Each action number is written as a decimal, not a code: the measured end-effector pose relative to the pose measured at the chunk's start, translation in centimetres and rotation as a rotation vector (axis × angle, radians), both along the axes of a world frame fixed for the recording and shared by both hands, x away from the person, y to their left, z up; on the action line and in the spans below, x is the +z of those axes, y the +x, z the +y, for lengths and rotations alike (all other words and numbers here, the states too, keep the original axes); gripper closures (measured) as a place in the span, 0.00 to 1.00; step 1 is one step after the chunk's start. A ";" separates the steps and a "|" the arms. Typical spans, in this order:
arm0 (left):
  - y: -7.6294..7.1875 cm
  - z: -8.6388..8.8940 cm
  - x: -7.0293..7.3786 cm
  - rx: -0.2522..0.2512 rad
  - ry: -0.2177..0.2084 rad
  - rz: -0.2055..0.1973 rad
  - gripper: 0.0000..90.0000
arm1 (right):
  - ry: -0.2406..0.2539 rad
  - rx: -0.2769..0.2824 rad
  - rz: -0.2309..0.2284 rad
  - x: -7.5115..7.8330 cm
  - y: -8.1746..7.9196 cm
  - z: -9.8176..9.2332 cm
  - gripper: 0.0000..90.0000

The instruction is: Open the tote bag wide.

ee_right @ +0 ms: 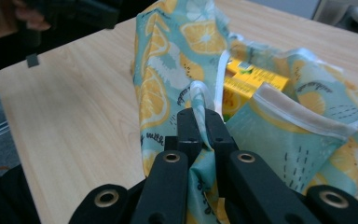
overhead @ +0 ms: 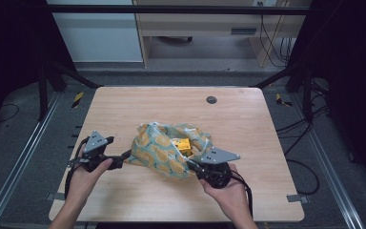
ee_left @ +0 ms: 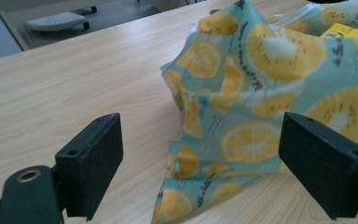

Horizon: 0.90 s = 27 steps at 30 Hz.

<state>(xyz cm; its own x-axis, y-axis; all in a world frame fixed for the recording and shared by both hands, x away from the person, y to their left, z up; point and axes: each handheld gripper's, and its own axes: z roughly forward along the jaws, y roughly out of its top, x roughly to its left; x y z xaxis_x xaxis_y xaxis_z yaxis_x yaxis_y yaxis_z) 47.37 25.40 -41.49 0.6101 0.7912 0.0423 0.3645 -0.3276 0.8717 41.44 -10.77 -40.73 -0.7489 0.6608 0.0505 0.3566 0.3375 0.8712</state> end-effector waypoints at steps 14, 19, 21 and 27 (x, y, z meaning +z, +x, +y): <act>3.8 -4.3 3.2 -0.064 0.074 0.024 0.11 | -0.008 0.043 -0.009 -1.6 -0.8 0.8 0.97; 5.3 -5.5 3.0 -0.085 0.110 0.063 0.08 | -0.006 0.050 0.003 -2.0 -1.0 0.7 0.97; 5.8 -5.9 2.7 -0.102 0.123 0.083 0.07 | -0.006 0.051 0.006 -2.1 -1.0 0.7 0.97; 6.1 -6.7 1.9 -0.139 0.125 0.132 0.17 | 0.003 0.050 0.018 -2.4 -0.9 0.5 0.96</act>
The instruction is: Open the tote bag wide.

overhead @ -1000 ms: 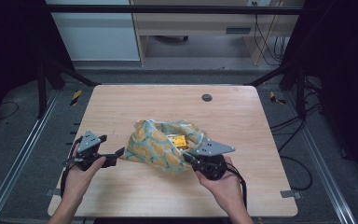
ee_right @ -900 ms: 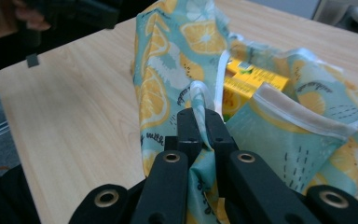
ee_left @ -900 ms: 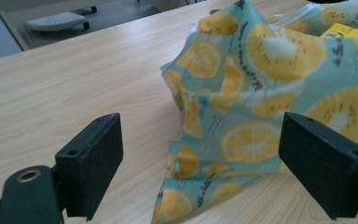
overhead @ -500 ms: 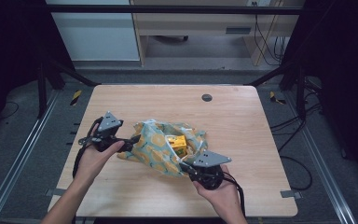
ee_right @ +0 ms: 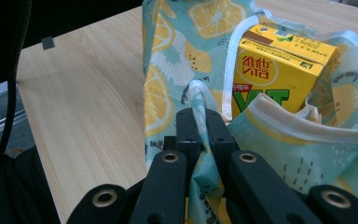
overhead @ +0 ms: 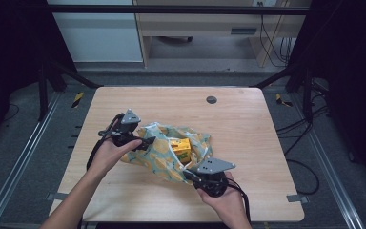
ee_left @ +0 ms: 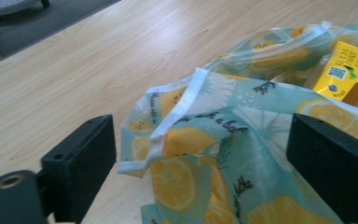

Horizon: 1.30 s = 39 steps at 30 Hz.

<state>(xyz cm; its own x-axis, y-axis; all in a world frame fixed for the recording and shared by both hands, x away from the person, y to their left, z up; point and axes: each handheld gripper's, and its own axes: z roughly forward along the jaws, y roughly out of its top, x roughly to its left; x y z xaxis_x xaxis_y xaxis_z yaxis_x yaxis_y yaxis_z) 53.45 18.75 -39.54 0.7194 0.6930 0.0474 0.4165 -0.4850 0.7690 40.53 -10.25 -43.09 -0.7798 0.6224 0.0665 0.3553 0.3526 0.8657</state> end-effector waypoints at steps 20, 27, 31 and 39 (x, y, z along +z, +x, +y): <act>-3.1 0.1 0.8 -0.072 -0.039 -0.063 0.98 | 0.017 -0.027 0.000 -0.2 0.4 -0.3 0.96; -4.5 0.4 2.0 -0.109 -0.070 -0.102 0.99 | 0.008 -0.037 -0.010 -0.1 0.3 -0.6 0.95; -5.7 0.8 2.4 -0.140 -0.095 -0.118 0.99 | -0.011 -0.048 -0.018 -0.1 -0.1 -0.9 0.94; -8.4 1.7 0.7 -0.195 -0.127 -0.091 0.99 | -0.042 -0.063 0.017 -0.8 -0.2 -1.4 0.91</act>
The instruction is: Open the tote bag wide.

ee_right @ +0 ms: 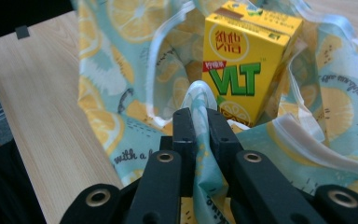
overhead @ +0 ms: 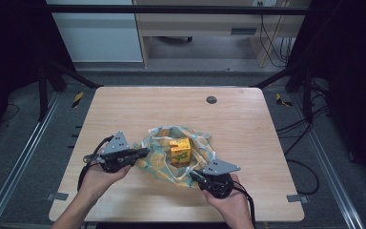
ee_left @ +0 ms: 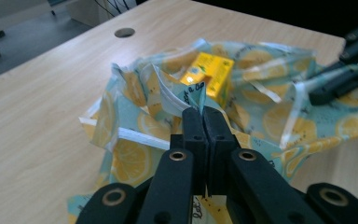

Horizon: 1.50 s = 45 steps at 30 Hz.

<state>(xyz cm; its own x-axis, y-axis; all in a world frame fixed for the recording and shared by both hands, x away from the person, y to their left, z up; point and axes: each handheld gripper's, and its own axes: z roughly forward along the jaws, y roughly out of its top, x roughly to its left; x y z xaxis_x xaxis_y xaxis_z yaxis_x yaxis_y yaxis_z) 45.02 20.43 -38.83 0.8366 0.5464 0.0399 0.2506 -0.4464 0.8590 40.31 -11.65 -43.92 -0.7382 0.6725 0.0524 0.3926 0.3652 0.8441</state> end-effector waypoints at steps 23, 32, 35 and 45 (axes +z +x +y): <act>-0.4 0.7 -0.9 0.018 0.001 -0.012 0.99 | -0.133 -0.015 -0.039 3.2 5.8 -0.2 0.84; -0.4 0.3 -0.4 0.010 0.005 -0.022 0.99 | -0.208 -0.043 0.016 0.0 6.7 -0.8 0.63; -0.4 0.1 -0.3 0.008 0.007 -0.025 0.99 | -0.217 -0.058 0.021 -0.5 6.9 -1.3 0.62; -0.4 -0.4 -0.3 -0.001 0.017 -0.031 0.99 | -0.283 -0.047 0.086 -1.9 7.2 -1.3 0.64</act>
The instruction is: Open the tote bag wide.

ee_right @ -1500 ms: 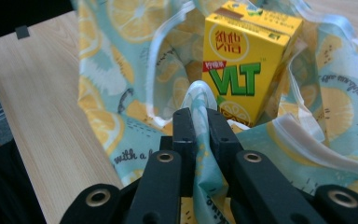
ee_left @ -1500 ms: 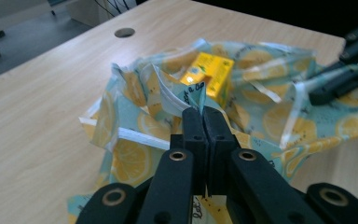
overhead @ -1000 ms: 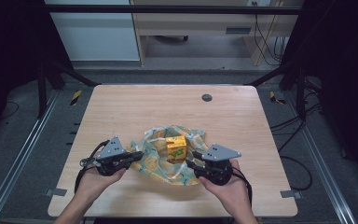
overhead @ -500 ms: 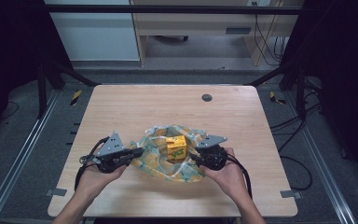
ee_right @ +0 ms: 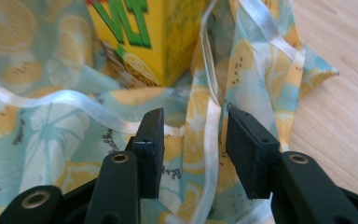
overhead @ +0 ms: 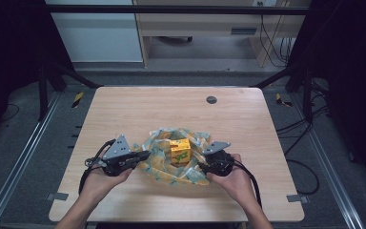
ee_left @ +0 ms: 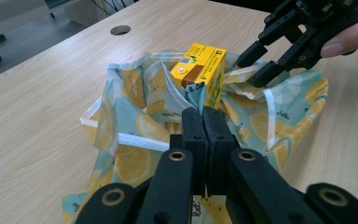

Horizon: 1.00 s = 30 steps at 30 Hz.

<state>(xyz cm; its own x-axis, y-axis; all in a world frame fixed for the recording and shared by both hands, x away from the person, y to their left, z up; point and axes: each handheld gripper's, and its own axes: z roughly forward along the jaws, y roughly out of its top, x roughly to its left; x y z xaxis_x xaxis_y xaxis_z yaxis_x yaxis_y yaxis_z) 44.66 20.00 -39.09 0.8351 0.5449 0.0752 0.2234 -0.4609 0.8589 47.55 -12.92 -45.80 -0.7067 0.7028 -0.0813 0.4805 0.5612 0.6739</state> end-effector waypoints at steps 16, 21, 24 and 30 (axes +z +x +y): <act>0.3 0.3 0.2 0.023 -0.008 -0.011 0.99 | 0.099 -0.073 -0.072 1.4 0.5 -1.3 1.00; 0.2 0.9 0.6 0.040 -0.021 -0.029 0.99 | 0.202 -0.101 -0.184 4.1 0.2 -1.6 1.00; 0.1 1.2 0.7 0.048 -0.026 -0.038 0.99 | 0.231 -0.098 -0.220 4.9 -0.2 -1.6 1.00; -0.5 2.0 0.4 0.052 -0.004 -0.050 0.99 | 0.319 -0.056 -0.269 6.9 -2.5 -1.9 1.00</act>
